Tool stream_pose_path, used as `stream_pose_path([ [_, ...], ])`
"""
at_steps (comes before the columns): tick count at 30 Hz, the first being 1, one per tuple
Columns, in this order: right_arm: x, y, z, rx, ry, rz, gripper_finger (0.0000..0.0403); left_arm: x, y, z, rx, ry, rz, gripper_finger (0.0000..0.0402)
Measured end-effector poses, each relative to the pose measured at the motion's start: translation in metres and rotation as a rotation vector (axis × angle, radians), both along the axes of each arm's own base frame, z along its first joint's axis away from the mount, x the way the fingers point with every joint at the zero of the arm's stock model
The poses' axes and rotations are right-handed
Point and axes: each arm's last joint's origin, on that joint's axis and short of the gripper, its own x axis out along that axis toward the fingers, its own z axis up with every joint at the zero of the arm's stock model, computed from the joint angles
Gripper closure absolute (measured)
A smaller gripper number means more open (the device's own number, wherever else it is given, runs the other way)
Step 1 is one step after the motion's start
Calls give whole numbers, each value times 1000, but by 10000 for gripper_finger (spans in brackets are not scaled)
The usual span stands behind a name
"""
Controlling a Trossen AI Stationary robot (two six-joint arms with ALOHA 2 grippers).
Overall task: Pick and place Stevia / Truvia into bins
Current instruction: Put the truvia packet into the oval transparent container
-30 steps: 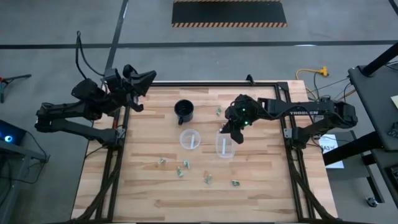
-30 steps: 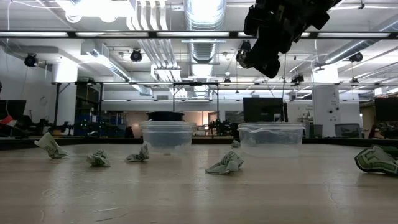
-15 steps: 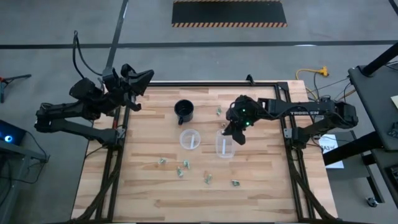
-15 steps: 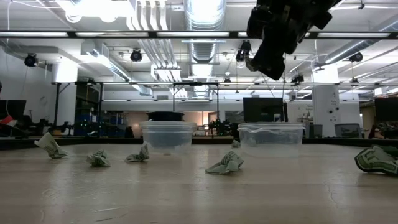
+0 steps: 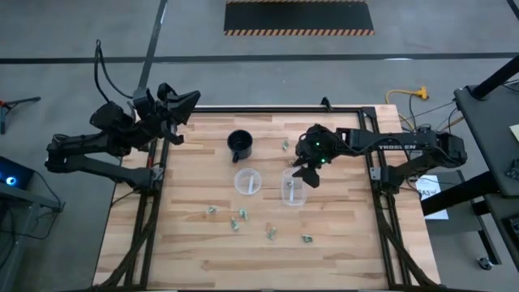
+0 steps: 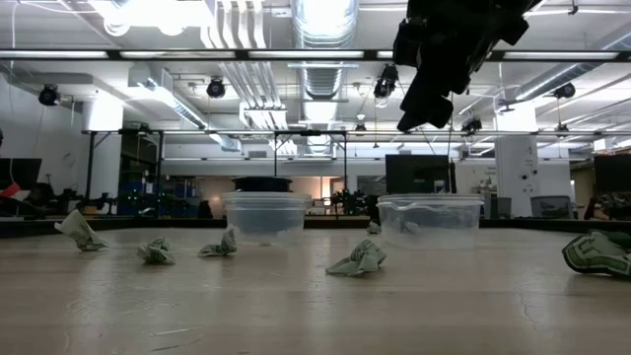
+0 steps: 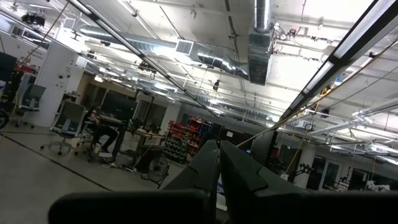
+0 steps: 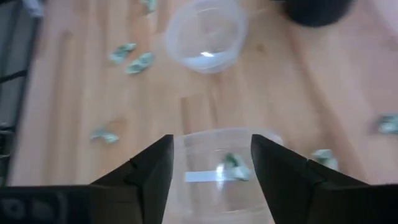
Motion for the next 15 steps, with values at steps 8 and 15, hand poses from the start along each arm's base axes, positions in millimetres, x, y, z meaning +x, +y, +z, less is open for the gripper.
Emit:
stream_pose_path([
  [8, -5, -20, -5, -112, 66, -118, 191, 0, 0, 1, 0, -2, 0, 400],
  [15, -9, -54, -19, -110, 122, -156, 187, 0, 0, 0, 0, 0, 0, 400],
])
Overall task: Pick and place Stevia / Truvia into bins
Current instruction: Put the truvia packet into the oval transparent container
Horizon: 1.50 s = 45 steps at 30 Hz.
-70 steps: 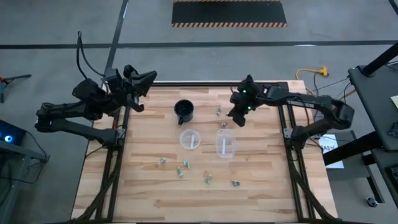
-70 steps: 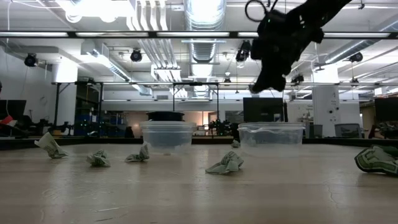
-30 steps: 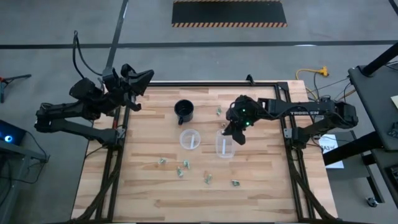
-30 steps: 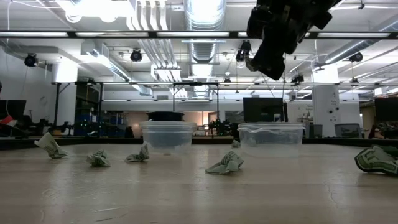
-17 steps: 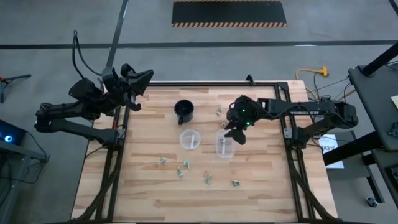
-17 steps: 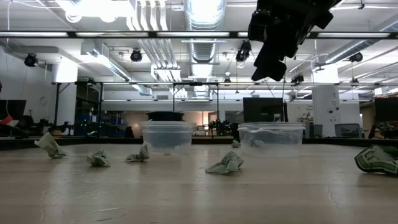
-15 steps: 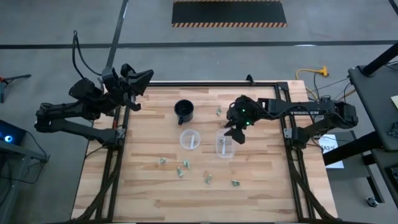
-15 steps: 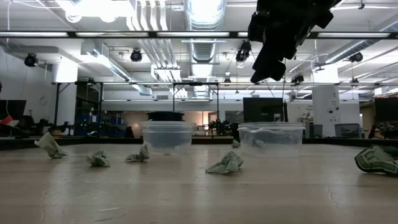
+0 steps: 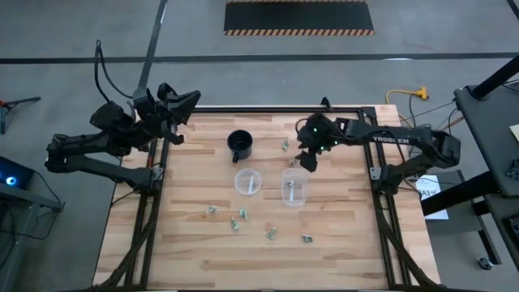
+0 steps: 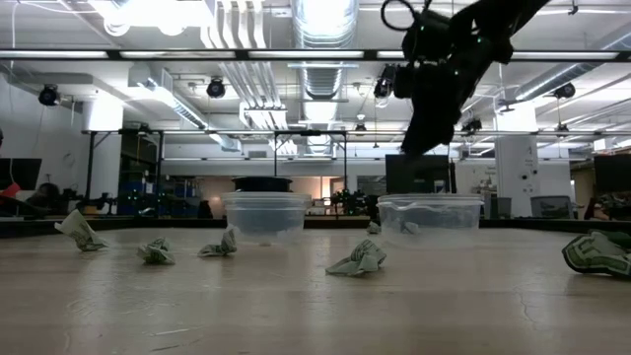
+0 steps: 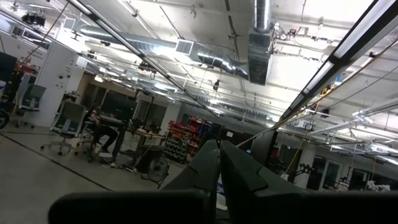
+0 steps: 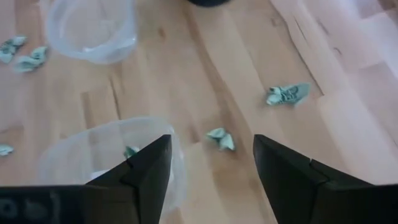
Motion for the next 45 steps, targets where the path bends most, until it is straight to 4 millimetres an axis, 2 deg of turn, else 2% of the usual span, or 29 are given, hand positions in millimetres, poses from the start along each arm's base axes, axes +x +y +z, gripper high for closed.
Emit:
stream_pose_path([
  [7, 7, -28, -16, 3, 52, 40, 186, 0, 0, 0, 0, -1, 0, 400],
  [19, 54, -72, -23, -1, 94, 140, 187, -1, 0, 1, 0, -5, 0, 400],
  [26, 67, -95, -31, 23, 141, 125, 188, -2, 0, 1, -1, -7, -1, 400],
  [37, 63, -96, -49, 29, 197, 170, 188, -3, 0, 2, 0, -13, 0, 400],
  [45, 67, -99, -72, 66, 247, 165, 188, -3, 0, 2, 0, -12, 0, 400],
])
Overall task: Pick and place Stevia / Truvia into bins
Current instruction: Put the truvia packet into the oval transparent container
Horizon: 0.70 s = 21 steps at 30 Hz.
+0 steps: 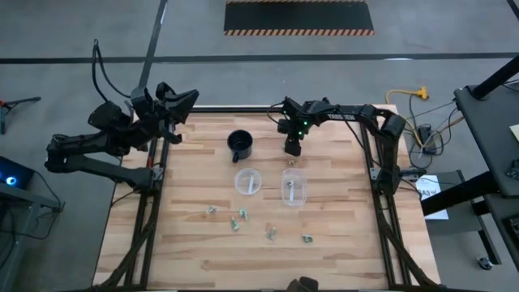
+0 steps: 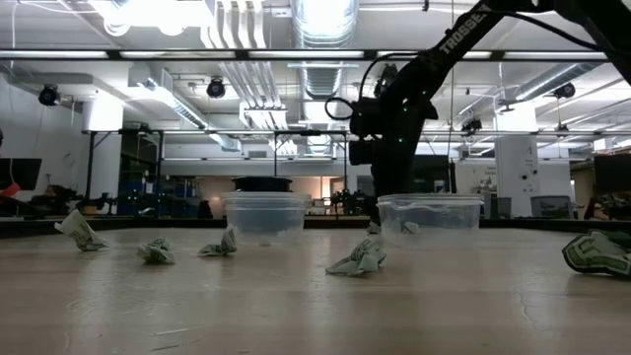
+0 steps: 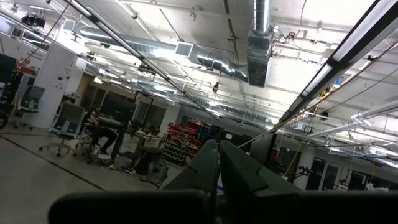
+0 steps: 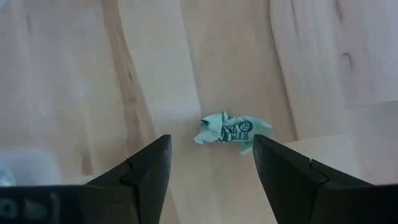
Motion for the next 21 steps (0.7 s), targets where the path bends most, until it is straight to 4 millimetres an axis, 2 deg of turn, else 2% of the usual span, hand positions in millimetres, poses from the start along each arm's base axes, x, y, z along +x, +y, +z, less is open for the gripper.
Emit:
stream_pose_path([
  [4, 1, -1, -10, 17, 24, -7, 188, 0, 0, 0, 0, 0, 0, 400],
  [15, 2, -2, -14, 16, 29, -8, 191, 1, 0, -1, 0, 4, 0, 400],
  [18, 2, -2, -15, -5, 43, -13, 212, 1, 0, -1, 0, 4, 0, 400],
  [21, 1, -2, -15, -3, 53, -15, 258, 1, 0, -1, 0, 5, 0, 400],
])
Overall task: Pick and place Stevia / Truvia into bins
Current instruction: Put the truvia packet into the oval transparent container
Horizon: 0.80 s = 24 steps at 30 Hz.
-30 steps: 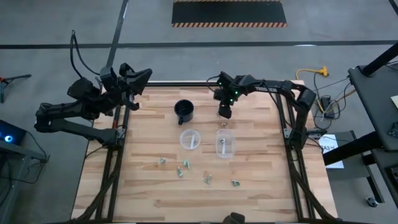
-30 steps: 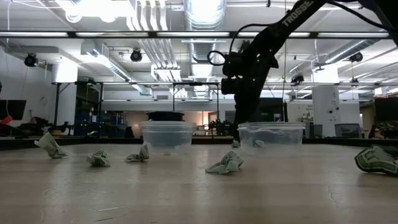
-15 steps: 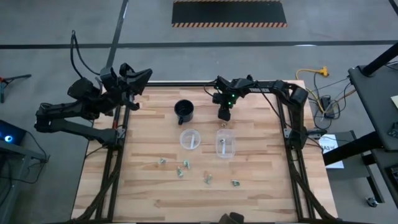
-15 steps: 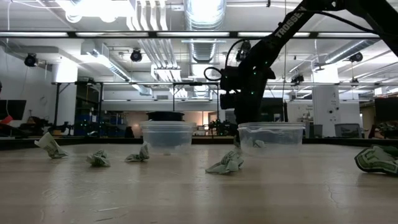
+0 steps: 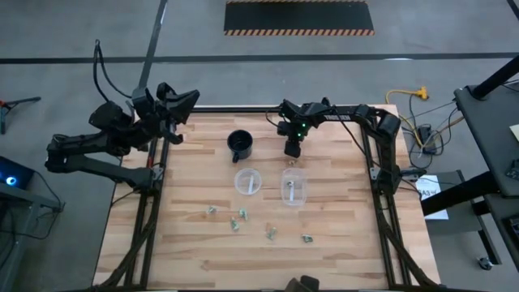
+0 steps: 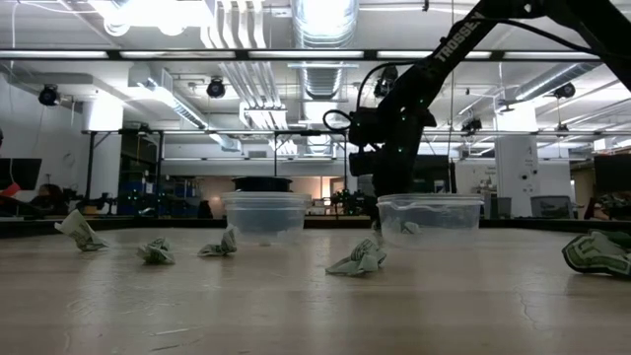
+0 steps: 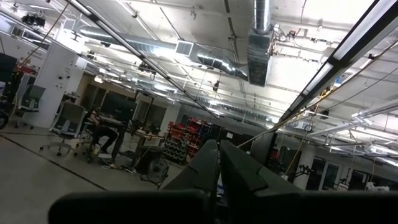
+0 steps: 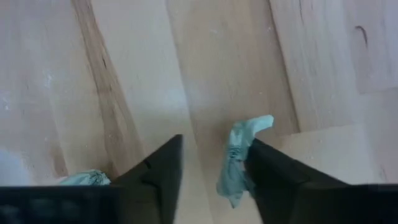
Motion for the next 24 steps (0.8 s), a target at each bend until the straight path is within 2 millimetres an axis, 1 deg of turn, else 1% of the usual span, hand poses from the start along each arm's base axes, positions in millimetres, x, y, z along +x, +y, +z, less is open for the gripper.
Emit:
stream_pose_path([
  [5, 0, 0, 0, 10, 1, -19, 365, 0, 0, 0, 0, 0, 0, 400],
  [6, 0, 0, 0, 16, -1, -22, 380, 0, 0, 0, 0, 0, 0, 400],
  [12, -1, 0, 1, 101, -34, -73, 392, 1, 0, 0, 0, 3, 0, 400],
  [15, -1, 1, 8, 148, -64, -99, 393, 1, 0, 0, 0, 3, 0, 400],
  [20, 0, 7, 33, 166, -146, -127, 393, 3, 0, -1, 0, 10, 0, 400],
  [24, -1, 18, 62, 131, -226, -96, 393, 4, 0, -1, 0, 10, 0, 400],
])
